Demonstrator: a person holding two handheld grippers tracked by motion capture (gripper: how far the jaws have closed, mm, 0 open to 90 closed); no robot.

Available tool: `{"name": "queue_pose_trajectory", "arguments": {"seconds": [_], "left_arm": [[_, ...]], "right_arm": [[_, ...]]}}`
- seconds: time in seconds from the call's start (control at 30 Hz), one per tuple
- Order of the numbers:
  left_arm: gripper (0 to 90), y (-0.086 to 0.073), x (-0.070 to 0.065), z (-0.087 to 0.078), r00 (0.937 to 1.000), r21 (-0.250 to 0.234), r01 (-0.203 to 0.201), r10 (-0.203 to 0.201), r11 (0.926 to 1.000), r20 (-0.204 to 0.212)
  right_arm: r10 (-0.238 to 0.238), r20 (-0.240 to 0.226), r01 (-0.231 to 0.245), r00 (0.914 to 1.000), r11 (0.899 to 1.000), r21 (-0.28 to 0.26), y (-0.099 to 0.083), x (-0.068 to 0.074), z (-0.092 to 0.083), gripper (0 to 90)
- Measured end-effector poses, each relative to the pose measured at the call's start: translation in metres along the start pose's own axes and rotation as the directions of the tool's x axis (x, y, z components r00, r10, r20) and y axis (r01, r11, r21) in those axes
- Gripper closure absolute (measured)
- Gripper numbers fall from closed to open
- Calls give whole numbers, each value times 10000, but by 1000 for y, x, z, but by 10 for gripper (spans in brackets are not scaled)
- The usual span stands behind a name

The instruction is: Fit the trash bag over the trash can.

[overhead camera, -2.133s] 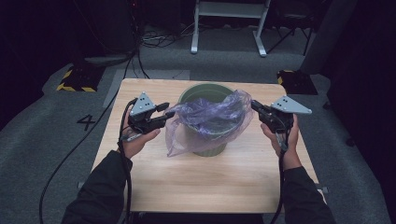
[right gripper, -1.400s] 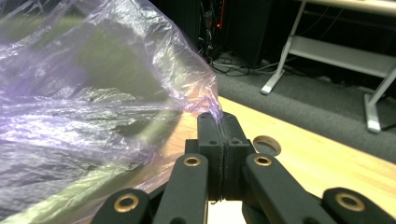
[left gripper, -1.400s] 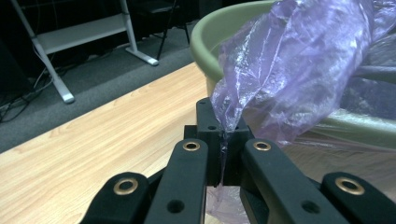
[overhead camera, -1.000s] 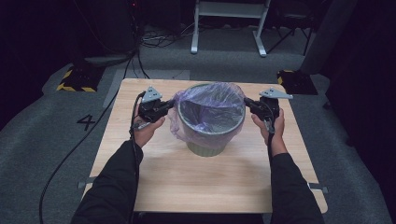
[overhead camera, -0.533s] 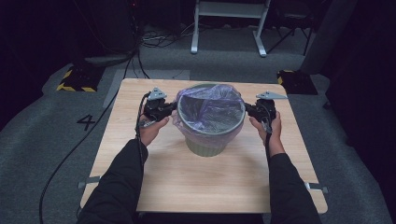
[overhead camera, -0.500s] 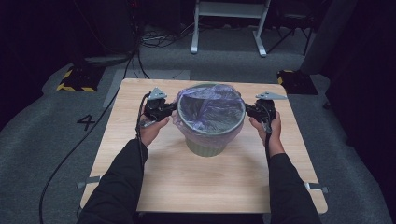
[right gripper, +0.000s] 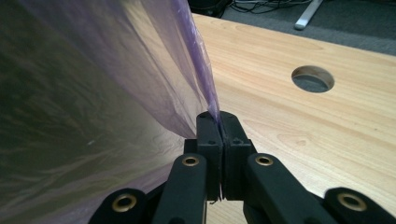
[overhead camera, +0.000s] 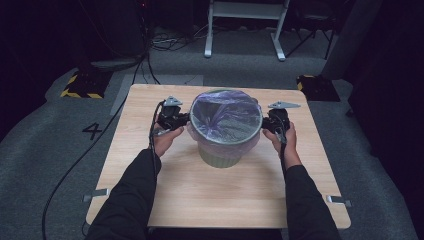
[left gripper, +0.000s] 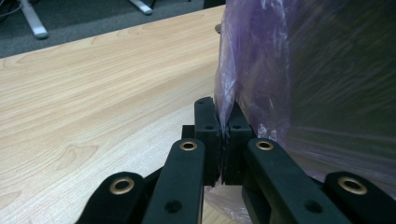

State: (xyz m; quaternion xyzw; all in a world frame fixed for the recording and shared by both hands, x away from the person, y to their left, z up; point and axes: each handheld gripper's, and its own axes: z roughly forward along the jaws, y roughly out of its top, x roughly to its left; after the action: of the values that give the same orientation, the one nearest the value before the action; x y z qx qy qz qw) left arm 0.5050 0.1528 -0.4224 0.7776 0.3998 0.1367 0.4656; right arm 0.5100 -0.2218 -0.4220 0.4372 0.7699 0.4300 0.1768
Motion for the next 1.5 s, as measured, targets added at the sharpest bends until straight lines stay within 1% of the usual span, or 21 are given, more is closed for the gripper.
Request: {"name": "queue_pose_trajectory", "arguments": {"seconds": [0.1, 0.23, 0.3, 0.4, 0.47, 0.57, 0.77, 0.9, 0.97, 1.03, 1.13, 1.2, 1.23, 1.3, 1.33, 1.4, 1.43, 1.5], "left_arm": [[871, -1, 2, 1, 10000, 67, 35, -35, 10000, -47], [868, -1, 5, 5, 9999, 211, 145, -143, 9997, -80], [868, -2, 6, 7, 9996, 325, 281, -280, 9991, -14], [865, -4, 8, 12, 9990, 481, 437, -443, 9979, 101], [862, -5, 8, 13, 9990, 664, 438, -444, 9968, 71], [854, -7, 10, 15, 9983, 869, 514, -537, 9949, 241], [842, -14, 13, 17, 9984, 1211, 491, -519, 9914, 202], [825, -20, 13, 16, 9984, 1144, 517, -541, 9921, 184], [825, -24, 13, 15, 9991, 1240, 377, -397, 9916, 137], [819, -29, 12, 14, 9996, 1239, 278, -284, 9919, 30], [805, -33, 12, 8, 9997, 1053, 208, -198, 9942, -109], [780, -36, 9, 3, 9996, 951, -96, 122, 9954, -269], [746, -38, 8, 0, 9988, 831, -244, 278, 9962, -403], [663, -40, 8, -9, 9973, 570, -356, 392, 9977, -626], [615, -41, 9, -13, 9976, 371, -304, 326, 9988, -605], [534, -43, 10, -25, 9982, -86, -205, 199, 9998, -565], [506, -44, 11, -31, 9986, -358, -205, 187, 9991, -491], [450, -44, 11, -42, 9987, -741, -249, 215, 9969, -466]], "right_arm": [[42, -97, -41, 9999, 9998, 170, -1, -1, 3, 894], [69, -105, -66, 9999, 9995, 294, -2, -2, 6, 894], [185, -187, -178, 9997, 9992, 367, -3, -3, 8, 894], [224, -178, -214, 9996, 9981, 571, -3, -4, 10, 894], [282, -128, -272, 9995, 9971, 714, -3, -5, 11, 895], [383, -240, -363, 9990, 9961, 807, -5, -6, 12, 895], [554, -302, -523, 9980, 9938, 978, -14, -12, 12, 894], [701, -372, -661, 9968, 9927, 1004, -22, -16, 10, 895], [704, -422, -660, 9966, 9931, 973, -26, -17, 8, 895], [733, -440, -686, 9963, 9927, 993, -30, -18, 6, 895], [750, -490, -700, 9960, 9929, 961, -36, -20, 3, 893], [665, -455, -623, 9967, 9942, 877, -40, -20, 0, 875], [614, -459, -576, 9971, 9951, 808, -41, -20, -2, 840], [387, -317, -369, 9987, 9979, 535, -43, -21, -8, 804], [312, -216, -303, 9993, 9986, 430, -44, -22, -12, 786], [248, -64, -247, 9997, 9997, 35, -43, -25, -21, 707], [233, -58, -234, 9997, 9995, -191, -43, -26, -26, 681], [101, -80, -106, 9999, 9982, -593, -41, -27, -36, 622]]}}
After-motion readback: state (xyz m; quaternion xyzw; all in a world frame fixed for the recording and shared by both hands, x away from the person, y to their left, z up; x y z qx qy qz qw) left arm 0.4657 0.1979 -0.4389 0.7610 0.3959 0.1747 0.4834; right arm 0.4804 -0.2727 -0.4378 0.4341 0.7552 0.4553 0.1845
